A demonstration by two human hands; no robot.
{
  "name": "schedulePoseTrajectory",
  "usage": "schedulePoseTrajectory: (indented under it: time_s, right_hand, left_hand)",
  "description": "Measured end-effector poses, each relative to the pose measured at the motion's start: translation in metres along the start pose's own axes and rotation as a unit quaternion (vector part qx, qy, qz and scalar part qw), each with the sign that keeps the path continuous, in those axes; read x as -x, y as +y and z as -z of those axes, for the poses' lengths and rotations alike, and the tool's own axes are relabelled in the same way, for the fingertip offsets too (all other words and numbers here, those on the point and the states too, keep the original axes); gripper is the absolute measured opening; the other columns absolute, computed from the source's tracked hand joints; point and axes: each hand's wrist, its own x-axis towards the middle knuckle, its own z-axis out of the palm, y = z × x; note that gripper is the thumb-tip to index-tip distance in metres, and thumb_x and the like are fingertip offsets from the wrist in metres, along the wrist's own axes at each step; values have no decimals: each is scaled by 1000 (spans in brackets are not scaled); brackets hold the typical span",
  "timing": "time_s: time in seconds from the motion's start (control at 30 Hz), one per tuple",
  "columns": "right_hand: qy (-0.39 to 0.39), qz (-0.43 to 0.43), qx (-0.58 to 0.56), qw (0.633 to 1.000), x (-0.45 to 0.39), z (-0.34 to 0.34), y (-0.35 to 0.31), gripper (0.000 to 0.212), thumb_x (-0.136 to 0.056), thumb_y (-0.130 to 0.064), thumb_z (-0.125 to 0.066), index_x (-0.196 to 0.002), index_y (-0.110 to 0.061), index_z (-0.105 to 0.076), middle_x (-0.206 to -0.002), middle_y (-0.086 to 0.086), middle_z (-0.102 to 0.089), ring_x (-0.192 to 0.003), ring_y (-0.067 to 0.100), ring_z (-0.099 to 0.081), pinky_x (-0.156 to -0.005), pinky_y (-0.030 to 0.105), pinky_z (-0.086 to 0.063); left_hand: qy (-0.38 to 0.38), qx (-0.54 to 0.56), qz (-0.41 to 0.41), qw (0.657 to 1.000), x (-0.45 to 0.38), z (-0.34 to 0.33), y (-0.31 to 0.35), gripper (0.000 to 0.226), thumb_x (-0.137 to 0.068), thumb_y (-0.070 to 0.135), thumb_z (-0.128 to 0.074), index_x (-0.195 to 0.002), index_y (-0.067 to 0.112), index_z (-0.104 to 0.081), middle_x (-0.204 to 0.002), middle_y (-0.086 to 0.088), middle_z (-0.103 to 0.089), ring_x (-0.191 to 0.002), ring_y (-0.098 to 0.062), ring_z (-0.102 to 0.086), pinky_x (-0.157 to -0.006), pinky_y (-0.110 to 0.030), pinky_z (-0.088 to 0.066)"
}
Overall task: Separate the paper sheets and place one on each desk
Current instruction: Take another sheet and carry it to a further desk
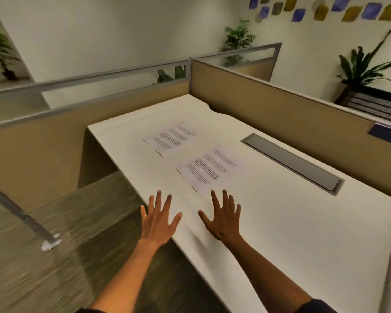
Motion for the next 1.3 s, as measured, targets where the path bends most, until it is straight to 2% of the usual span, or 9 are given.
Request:
schedulePoseTrajectory:
  time_s: [0.2, 0.33, 0.47, 0.53, 0.67, 0.97, 1.07, 1.2, 1.3]
  right_hand:
    - [1, -85, -19, 996, -76, -22, -13, 89, -80, -83, -19, -153, -39, 7, -166, 7, 8, -153, 33, 2, -120, 58, -1]
    - [-10, -156, -38, 987, -114, -34, -22, 89, -82, -81, -26, -154, -39, 6, -166, 7, 10, -153, 33, 2, -121, 57, -2]
    - [-8, -237, -57, 970, -149, -32, -32, 89, -83, -80, -30, -154, -37, 2, -166, 8, 2, -152, 31, -8, -121, 54, -10]
    - [-4, -279, -68, 958, -165, -29, -36, 90, -83, -79, -31, -155, -35, -1, -165, 9, -3, -150, 30, -13, -120, 52, -15]
    - [8, -339, -63, 939, -181, -30, -42, 90, -84, -78, -33, -155, -32, -7, -164, 10, -13, -149, 30, -17, -118, 49, -20]
    - [47, -376, -47, 924, -207, -39, -52, 90, -81, -81, -32, -154, -33, -15, -157, 12, -28, -140, 30, -32, -112, 44, -31]
    - [43, -388, -60, 919, -208, -41, -54, 90, -81, -81, -32, -155, -33, -13, -158, 11, -27, -143, 29, -29, -114, 44, -29]
    - [39, -368, -136, 919, -211, -29, -55, 87, -86, -75, -36, -156, -30, -9, -156, 8, -35, -143, 30, -31, -115, 49, -28]
    - [53, -345, -283, 893, -216, -18, -66, 85, -89, -68, -44, -156, -31, -7, -157, 6, -36, -145, 30, -31, -118, 47, -28]
  left_hand:
    - [-36, -10, -75, 997, -116, -10, -11, 79, -91, 70, -20, -155, 28, 0, -164, -8, 12, -151, -29, 10, -120, -57, -1]
    - [-73, -32, -139, 987, -189, -16, -22, 96, -75, 82, 7, -154, 28, 4, -164, -8, 13, -151, -29, 9, -120, -56, 0]
    - [-128, -39, -198, 971, -268, -14, -25, 91, -78, 81, -3, -154, 31, 5, -163, -6, 16, -151, -28, 11, -119, -55, 3]
    - [-154, -43, -226, 961, -302, -12, -21, 82, -87, 74, -17, -154, 31, 3, -164, -7, 14, -151, -28, 10, -119, -55, 3]
    - [-215, -14, -254, 943, -346, -15, -6, 75, -94, 62, -35, -154, 30, -6, -165, -8, 0, -152, -29, 2, -120, -53, -2]
    - [-226, -30, -331, 916, -387, -26, 20, 77, -79, 56, -64, -145, 28, -34, -156, -7, -20, -142, -30, -19, -113, -45, -26]
    - [-237, -26, -332, 913, -392, -27, 26, 76, -72, 55, -70, -137, 28, -41, -148, -6, -26, -135, -30, -25, -109, -43, -31]
    - [-236, -19, -329, 914, -394, -27, 32, 77, -69, 54, -74, -134, 29, -43, -144, -7, -27, -132, -31, -26, -106, -44, -32]
    - [-242, -15, -334, 911, -394, -28, 32, 75, -70, 53, -74, -134, 29, -43, -146, -7, -25, -134, -31, -24, -107, -44, -31]
